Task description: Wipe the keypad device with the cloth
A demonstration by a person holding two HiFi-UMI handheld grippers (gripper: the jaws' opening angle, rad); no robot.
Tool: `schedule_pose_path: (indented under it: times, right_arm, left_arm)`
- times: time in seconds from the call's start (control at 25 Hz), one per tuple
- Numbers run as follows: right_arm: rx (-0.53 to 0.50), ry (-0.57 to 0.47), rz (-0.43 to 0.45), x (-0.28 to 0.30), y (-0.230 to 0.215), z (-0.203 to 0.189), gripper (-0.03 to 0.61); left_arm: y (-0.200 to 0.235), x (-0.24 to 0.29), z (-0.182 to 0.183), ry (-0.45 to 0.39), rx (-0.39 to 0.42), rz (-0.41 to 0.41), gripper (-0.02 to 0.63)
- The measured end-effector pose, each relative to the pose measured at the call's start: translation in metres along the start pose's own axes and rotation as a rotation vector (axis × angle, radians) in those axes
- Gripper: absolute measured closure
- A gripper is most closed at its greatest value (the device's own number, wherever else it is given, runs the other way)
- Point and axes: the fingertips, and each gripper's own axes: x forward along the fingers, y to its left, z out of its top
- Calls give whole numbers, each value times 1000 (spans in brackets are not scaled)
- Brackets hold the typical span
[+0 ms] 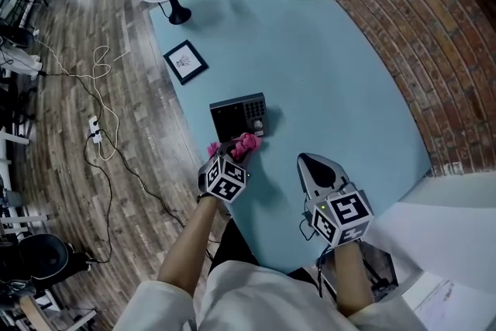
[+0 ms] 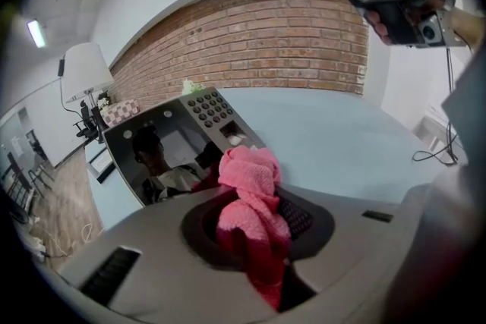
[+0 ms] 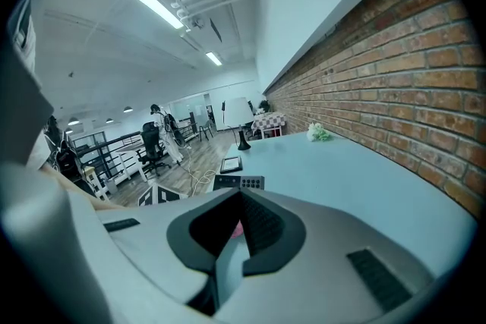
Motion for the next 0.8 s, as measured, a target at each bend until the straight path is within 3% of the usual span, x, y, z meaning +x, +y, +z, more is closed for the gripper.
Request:
schedule_pose_path:
  times: [0.28, 0.6, 0.8]
  right_arm:
    - [10, 1, -12, -5, -5, -1, 561]
    - [35, -12, -25, -9, -9, -1, 561]
    - [36, -14, -29, -13, -7, -1, 561]
  left_arm:
    - [-5, -2, 2, 2, 48, 11, 515]
    - [33, -40, 84, -180, 20, 124, 514]
    - [58, -32, 114, -180, 25, 144, 514]
